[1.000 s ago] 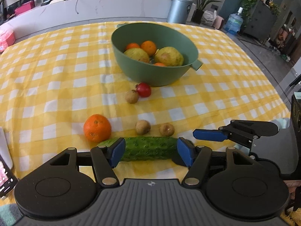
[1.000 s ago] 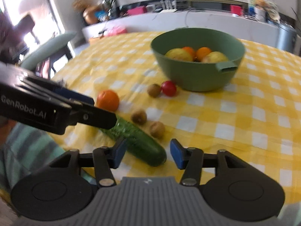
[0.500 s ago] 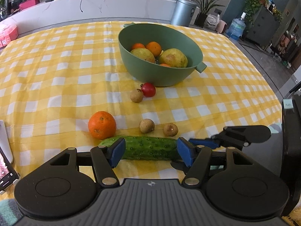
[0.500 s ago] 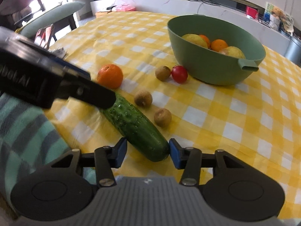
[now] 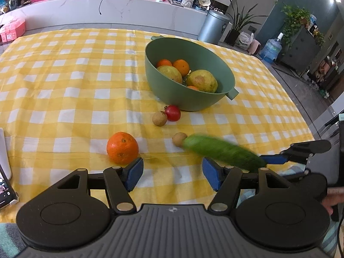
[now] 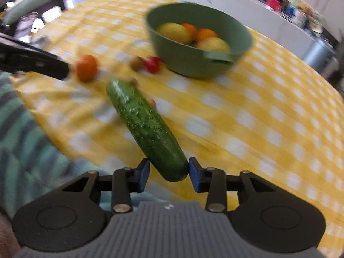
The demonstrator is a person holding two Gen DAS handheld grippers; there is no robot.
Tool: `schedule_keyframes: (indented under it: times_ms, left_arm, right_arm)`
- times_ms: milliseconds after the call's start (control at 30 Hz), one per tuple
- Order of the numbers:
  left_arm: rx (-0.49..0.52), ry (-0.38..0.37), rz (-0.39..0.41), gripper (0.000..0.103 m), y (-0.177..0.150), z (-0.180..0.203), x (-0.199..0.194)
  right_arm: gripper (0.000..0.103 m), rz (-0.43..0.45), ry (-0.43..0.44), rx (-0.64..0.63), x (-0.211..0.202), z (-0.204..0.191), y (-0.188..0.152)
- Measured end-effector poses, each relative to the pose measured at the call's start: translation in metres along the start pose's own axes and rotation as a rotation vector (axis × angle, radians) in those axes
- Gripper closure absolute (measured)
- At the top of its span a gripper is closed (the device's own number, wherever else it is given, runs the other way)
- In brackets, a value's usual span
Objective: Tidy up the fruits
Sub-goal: 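Grasp the green cucumber at its end with the right tool, then grasp a loose orange with the left tool while the right tool holds the cucumber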
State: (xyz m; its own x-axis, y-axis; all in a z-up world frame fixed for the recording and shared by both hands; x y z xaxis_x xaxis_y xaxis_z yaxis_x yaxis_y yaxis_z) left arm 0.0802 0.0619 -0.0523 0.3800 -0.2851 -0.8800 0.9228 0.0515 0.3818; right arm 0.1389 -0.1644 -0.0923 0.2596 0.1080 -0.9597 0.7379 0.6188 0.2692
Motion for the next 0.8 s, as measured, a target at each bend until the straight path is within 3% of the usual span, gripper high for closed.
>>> schedule_keyframes:
  times_ms: [67, 200, 433, 500, 600, 800]
  left_arm:
    - [0.002, -0.005, 0.001, 0.029, 0.0, 0.0, 0.0]
    - [0.005, -0.008, 0.01, 0.029, -0.002, 0.002, 0.0]
    - [0.005, 0.004, 0.046, 0.029, 0.001, 0.0, -0.001]
    - [0.028, 0.008, 0.037, 0.029, 0.002, 0.003, 0.003]
    - [0.066, 0.024, 0.026, 0.029, 0.001, 0.008, 0.011]
    - [0.096, 0.06, 0.024, 0.029, 0.001, 0.011, 0.018]
  right_arm:
    - [0.067, -0.045, -0.025, 0.045, 0.005, 0.012, -0.001]
    - [0.068, -0.08, 0.084, 0.117, 0.011, 0.024, 0.001]
    - [0.067, -0.115, 0.046, 0.085, 0.019, 0.012, 0.006]
    - [0.064, -0.104, 0.063, 0.115, 0.018, 0.017, 0.007]
    - [0.047, -0.042, 0.091, 0.148, 0.011, 0.021, 0.011]
    - [0.044, 0.075, 0.064, 0.055, 0.006, 0.003, 0.025]
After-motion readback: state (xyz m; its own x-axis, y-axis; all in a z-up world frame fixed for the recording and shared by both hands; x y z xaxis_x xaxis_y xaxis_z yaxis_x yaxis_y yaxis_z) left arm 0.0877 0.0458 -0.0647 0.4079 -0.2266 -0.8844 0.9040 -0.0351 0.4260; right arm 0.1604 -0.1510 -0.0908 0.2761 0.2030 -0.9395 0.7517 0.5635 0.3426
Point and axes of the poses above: each gripper's, at about its wrist camera, not at the fingertips, and x roughly the way its jaws point, z to its right, y to its top, the point moved 2 cm from there along x, roughly the way its jaws point, and after that the axes turned 12 degrees about -z, right-handed, at the moved point
